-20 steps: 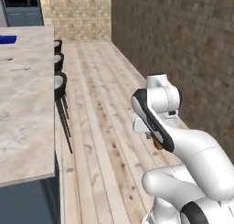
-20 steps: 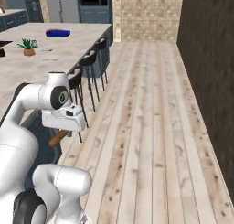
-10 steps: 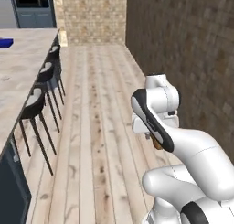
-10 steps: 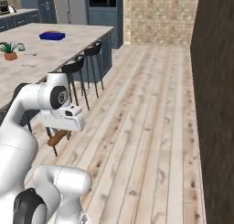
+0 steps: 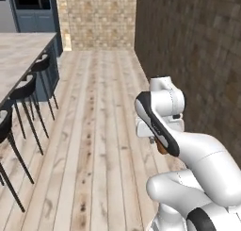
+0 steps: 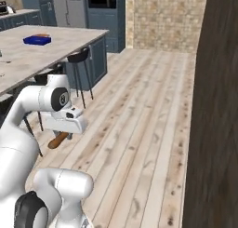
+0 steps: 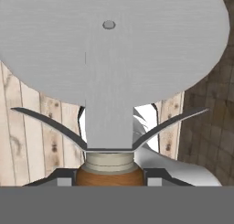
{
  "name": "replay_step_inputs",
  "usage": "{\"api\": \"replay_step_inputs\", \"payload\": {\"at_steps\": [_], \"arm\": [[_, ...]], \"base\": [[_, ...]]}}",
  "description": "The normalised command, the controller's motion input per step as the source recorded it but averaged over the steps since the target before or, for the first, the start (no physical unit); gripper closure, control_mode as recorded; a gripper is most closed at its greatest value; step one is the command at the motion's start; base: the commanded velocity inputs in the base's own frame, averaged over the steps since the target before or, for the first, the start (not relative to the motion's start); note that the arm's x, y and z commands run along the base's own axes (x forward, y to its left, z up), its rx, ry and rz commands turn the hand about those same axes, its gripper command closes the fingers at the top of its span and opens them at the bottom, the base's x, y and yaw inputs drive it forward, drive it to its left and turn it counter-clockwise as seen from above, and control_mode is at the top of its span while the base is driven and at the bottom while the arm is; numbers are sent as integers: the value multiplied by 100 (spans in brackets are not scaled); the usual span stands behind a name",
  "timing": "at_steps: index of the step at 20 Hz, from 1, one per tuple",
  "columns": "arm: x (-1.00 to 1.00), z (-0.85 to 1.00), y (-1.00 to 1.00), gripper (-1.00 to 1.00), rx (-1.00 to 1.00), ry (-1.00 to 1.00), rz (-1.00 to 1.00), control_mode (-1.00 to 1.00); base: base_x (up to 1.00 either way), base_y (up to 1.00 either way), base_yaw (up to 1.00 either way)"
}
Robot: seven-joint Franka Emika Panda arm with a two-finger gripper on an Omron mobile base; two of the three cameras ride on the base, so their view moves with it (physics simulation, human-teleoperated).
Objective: Take the pizza cutter from the drawer on the right and place it on the dining counter for cutting.
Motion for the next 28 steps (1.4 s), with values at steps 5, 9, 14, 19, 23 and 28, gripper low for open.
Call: {"api": "replay_step_inputs", "payload": {"at_steps": [5, 9, 14, 19, 23, 28], "arm": [[0, 0, 0, 100, 0, 0, 0, 100], [0, 0, 0, 100, 0, 0, 0, 100], [0, 0, 0, 100, 0, 0, 0, 100], [0, 0, 0, 100, 0, 0, 0, 100], [0, 0, 0, 100, 0, 0, 0, 100], [0, 0, 0, 100, 0, 0, 0, 100]], "base": [[100, -34, 16], [100, 0, 20], [100, -15, 16], [100, -25, 12], [100, -28, 12], [100, -31, 12]]}}
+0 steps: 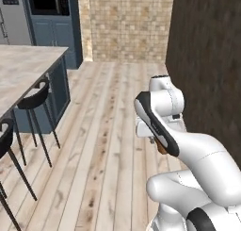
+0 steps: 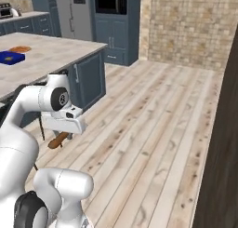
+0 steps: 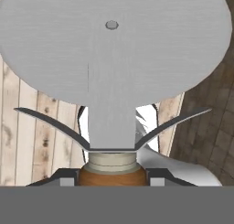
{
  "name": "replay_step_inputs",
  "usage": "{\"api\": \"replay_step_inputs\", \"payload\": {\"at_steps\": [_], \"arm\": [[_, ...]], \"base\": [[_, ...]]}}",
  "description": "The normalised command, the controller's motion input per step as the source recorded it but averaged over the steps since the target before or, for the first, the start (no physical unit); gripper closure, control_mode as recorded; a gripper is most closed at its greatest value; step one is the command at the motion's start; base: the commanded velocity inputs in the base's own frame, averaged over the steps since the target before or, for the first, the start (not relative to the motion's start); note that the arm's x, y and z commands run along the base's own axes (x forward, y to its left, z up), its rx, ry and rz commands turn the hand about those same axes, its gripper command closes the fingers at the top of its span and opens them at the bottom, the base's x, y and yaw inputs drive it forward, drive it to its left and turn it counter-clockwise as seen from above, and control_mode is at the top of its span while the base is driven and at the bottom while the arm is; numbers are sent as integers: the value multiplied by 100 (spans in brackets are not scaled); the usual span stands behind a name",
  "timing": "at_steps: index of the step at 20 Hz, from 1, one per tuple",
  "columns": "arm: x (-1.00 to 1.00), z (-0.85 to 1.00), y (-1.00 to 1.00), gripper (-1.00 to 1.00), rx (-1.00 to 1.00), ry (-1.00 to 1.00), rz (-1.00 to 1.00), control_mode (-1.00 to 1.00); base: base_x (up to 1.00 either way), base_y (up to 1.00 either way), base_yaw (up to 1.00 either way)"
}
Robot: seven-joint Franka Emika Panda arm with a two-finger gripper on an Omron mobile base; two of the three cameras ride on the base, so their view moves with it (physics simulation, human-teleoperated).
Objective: Take the pizza cutter from the drawer on the right and place it on the dining counter for cutting.
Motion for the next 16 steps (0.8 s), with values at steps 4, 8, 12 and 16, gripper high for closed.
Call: {"api": "replay_step_inputs", "payload": {"at_steps": [4, 8, 12, 16], "arm": [[0, 0, 0, 100, 0, 0, 0, 100], [0, 0, 0, 100, 0, 0, 0, 100], [0, 0, 0, 100, 0, 0, 0, 100], [0, 0, 0, 100, 0, 0, 0, 100]], "base": [[100, -33, 12], [100, -31, 13], [100, -33, 13], [100, -32, 13]]}}
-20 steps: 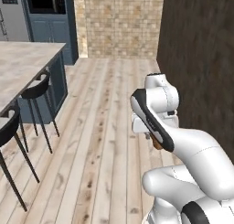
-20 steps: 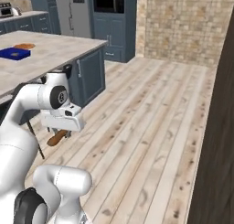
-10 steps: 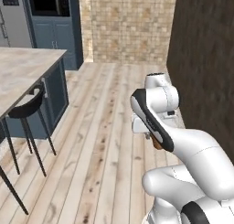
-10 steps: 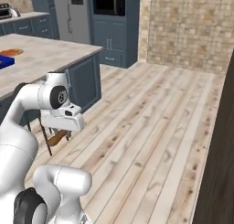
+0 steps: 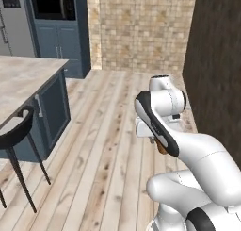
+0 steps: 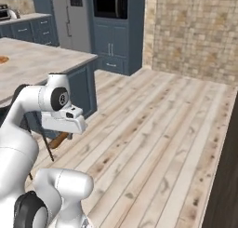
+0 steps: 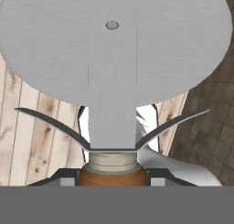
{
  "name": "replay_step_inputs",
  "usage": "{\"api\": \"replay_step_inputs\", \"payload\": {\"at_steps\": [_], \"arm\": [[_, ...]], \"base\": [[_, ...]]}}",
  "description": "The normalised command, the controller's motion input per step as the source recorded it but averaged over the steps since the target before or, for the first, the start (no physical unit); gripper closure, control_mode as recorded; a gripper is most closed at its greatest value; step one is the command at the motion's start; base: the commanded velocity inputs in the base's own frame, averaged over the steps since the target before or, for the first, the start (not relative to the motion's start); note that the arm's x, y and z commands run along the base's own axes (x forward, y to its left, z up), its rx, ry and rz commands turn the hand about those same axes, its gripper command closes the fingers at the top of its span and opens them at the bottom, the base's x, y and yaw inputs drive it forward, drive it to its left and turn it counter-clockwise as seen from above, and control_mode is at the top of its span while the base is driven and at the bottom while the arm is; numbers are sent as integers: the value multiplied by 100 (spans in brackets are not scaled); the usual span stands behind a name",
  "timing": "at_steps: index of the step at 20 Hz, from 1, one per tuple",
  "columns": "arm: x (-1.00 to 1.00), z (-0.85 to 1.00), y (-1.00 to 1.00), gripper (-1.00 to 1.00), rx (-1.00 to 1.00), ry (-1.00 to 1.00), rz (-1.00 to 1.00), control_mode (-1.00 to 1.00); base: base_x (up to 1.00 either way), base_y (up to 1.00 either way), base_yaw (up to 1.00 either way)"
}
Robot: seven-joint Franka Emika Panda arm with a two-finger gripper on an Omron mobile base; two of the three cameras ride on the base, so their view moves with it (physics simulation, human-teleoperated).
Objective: Take the pizza cutter from the drawer on the right and place it on the dining counter for cutting.
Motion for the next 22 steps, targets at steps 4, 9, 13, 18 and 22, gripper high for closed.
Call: {"api": "replay_step_inputs", "payload": {"at_steps": [4, 9, 13, 18, 22], "arm": [[0, 0, 0, 100, 0, 0, 0, 100], [0, 0, 0, 100, 0, 0, 0, 100], [0, 0, 0, 100, 0, 0, 0, 100], [0, 0, 0, 100, 0, 0, 0, 100], [0, 0, 0, 100, 0, 0, 0, 100]], "base": [[100, -23, 16], [100, -12, 30], [100, -10, 58], [100, -12, 71], [98, -31, 68]]}}
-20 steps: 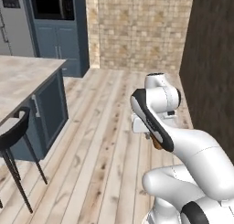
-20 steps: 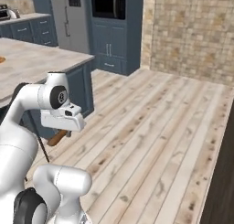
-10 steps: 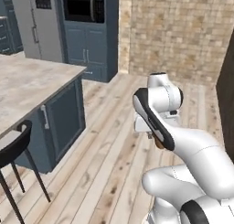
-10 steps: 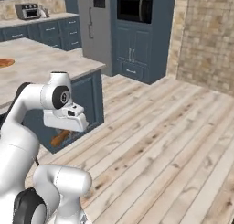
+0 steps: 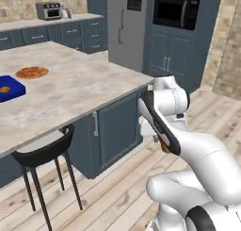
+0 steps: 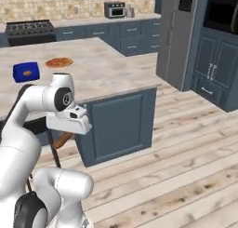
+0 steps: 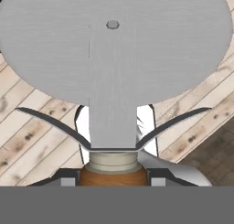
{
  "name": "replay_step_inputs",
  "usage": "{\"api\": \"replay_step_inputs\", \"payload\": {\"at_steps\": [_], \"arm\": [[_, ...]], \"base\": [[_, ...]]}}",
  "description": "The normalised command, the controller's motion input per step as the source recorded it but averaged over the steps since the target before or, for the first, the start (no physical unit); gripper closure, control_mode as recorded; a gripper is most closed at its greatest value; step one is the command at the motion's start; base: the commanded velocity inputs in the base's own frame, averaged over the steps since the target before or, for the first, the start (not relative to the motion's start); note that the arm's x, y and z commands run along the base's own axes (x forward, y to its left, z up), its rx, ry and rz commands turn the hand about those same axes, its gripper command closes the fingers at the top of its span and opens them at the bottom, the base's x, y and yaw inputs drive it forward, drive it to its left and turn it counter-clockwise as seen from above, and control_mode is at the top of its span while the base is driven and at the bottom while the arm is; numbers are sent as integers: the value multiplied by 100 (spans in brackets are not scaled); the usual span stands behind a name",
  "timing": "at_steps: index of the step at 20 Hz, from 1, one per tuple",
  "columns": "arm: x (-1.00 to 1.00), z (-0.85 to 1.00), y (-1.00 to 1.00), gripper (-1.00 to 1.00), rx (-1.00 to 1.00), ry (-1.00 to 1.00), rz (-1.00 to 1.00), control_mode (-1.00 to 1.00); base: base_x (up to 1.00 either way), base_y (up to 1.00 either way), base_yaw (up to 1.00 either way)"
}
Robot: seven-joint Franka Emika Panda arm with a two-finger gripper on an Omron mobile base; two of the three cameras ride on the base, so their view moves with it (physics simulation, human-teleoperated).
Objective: Take the pizza cutter from the drawer on the right and place it on the dining counter for cutting.
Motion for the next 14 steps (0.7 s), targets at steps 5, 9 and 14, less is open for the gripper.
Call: {"api": "replay_step_inputs", "payload": {"at_steps": [5, 9, 14], "arm": [[0, 0, 0, 100, 0, 0, 0, 100], [0, 0, 0, 100, 0, 0, 0, 100], [0, 0, 0, 100, 0, 0, 0, 100]], "base": [[97, -53, 59], [100, -63, 54], [88, -24, 44]]}}
